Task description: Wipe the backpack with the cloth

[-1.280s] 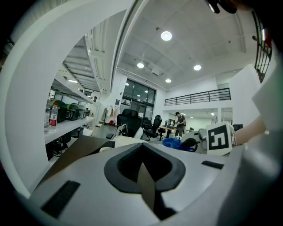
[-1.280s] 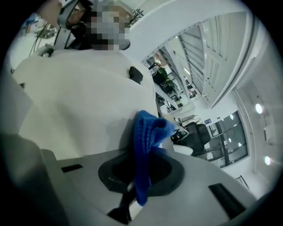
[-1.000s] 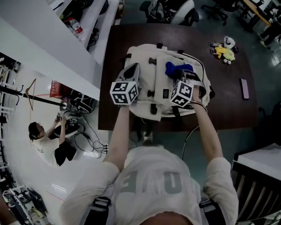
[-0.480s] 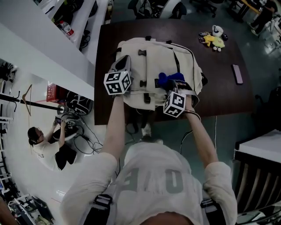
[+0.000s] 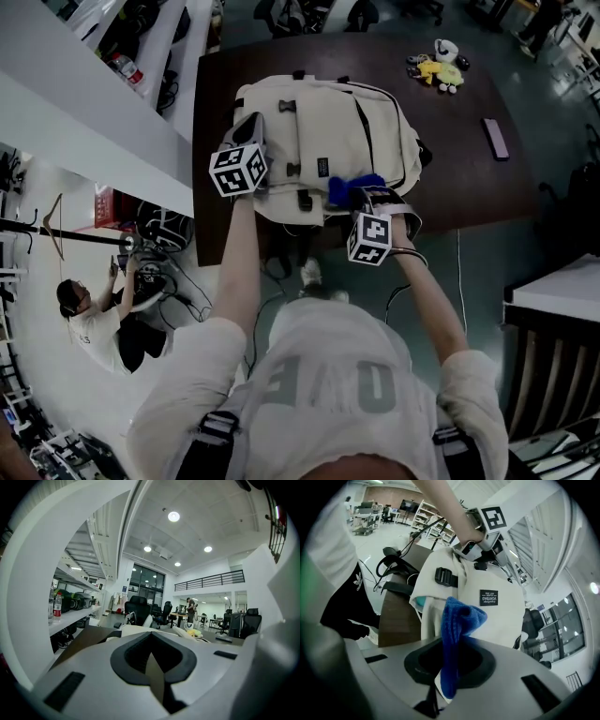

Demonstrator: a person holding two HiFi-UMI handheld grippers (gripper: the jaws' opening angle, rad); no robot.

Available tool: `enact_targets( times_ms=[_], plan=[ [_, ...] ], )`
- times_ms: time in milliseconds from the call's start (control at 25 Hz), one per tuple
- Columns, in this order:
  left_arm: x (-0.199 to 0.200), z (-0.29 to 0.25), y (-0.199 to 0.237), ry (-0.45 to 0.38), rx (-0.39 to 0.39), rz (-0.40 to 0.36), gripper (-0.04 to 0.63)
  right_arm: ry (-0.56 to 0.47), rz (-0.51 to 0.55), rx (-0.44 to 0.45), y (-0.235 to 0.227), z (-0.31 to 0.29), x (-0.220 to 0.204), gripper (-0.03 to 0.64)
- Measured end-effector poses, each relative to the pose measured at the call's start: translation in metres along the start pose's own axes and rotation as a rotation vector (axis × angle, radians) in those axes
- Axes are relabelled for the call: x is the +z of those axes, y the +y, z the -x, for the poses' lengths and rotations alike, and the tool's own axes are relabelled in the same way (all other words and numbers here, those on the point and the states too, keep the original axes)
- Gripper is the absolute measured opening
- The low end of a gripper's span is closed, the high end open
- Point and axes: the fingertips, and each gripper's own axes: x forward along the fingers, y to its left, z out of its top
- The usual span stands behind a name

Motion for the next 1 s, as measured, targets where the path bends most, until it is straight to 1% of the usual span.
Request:
enact_targets(
  times_ms=[40,80,120,200,280,400,480,560,680,800,880,920,1000],
  plan=[
    [-0.001,0.000,-0.001,0.001,0.000,0.003,0.003,-0.009,-0.002,0.018,-0.005,0.005,0.000,0.038],
    [-0.002,0.001,-0.001,0.001,0.000,0.005,0.003,-0.026,-0.025,0.022,-0.017,0.010,0.000,0.038],
    [-0.002,0.001,-0.001,0.000,0.000,0.005,0.003,-0.046,-0.059,0.005,-0.036,0.016,-0.001,0.038],
    [-0.001,0.001,0.000,-0.004,0.000,0.002,0.003,-0.065,-0.106,-0.077,-0.088,0.025,-0.005,0.038],
    [0.000,0.000,-0.001,-0.007,0.000,-0.005,0.003,-0.047,-0.096,-0.173,-0.145,0.028,-0.012,0.038],
    [-0.002,0.001,-0.001,-0.006,0.006,-0.014,0.003,0.022,-0.017,-0.291,-0.221,0.021,-0.022,0.038],
    [-0.003,0.003,-0.002,-0.005,0.008,-0.016,0.003,0.058,0.010,-0.324,-0.261,0.003,-0.026,0.038],
    [-0.002,0.003,-0.002,-0.006,0.005,-0.011,0.003,0.083,-0.022,-0.296,-0.286,-0.027,-0.034,0.038],
    [-0.002,0.003,-0.005,-0.011,-0.006,0.005,0.003,0.133,-0.105,-0.212,-0.294,-0.075,-0.056,0.038],
    [-0.002,0.003,-0.006,-0.012,-0.006,0.004,0.003,0.155,-0.152,-0.158,-0.275,-0.108,-0.066,0.038],
    [-0.001,0.001,-0.006,-0.012,0.005,-0.008,0.003,0.171,-0.138,-0.183,-0.263,-0.118,-0.072,0.038],
    [0.000,0.000,-0.006,-0.012,0.009,-0.016,0.003,0.178,-0.127,-0.207,-0.259,-0.118,-0.074,0.038],
    [0.000,0.000,-0.005,-0.011,0.013,-0.023,0.003,0.171,-0.103,-0.224,-0.247,-0.111,-0.074,0.038]
  ],
)
